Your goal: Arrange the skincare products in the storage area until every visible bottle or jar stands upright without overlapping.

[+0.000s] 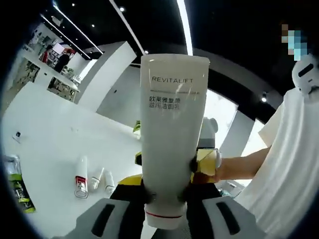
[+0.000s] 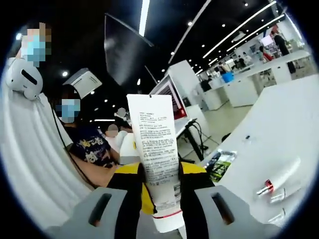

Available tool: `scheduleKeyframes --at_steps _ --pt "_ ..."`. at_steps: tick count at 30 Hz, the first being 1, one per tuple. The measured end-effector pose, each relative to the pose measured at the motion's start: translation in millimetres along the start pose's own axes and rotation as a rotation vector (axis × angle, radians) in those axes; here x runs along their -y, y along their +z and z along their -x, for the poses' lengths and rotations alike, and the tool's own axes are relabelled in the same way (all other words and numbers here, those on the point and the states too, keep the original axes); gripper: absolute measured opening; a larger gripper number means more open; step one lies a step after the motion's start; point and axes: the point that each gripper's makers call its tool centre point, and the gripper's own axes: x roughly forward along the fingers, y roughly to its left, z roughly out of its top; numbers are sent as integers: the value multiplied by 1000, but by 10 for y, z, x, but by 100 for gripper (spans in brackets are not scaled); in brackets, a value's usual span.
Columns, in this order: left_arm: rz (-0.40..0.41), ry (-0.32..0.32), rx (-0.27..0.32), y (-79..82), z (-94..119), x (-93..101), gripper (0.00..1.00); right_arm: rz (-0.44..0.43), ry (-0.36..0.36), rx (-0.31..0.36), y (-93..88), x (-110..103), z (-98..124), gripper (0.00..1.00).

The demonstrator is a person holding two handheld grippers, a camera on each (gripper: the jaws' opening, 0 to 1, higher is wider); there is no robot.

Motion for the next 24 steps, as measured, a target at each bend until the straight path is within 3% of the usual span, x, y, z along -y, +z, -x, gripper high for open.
scheduleKeyframes --at_steps 5,9,11,12,15,18,19,22,24 --pt "-75 111 -74 -75 -42 -141 31 46 -103 -72 -68 140 -16 28" --pt "-140 191 -102 -89 -53 -246 31 98 -173 -85 -38 195 -31 29" --pt "-150 217 -107 -87 -51 -274 31 91 -194 -40 57 193 -21 29" --pt "-151 260 -126 -109 -15 -350 31 88 -215 -7 131 211 -12 27" --pt "-180 342 -182 -199 62 -494 31 100 -273 87 445 192 51 26" --pt "-173 346 -175 -229 59 -506 31 141 -320 41 493 214 45 23" --pt "-184 358 -180 -236 57 -505 31 155 -346 -2 452 257 34 22" --pt "-231 372 -200 -240 33 -497 31 139 -386 -60 366 326 1 20" --pt "-224 398 -220 -253 32 -533 31 86 -422 -56 349 370 -12 17"
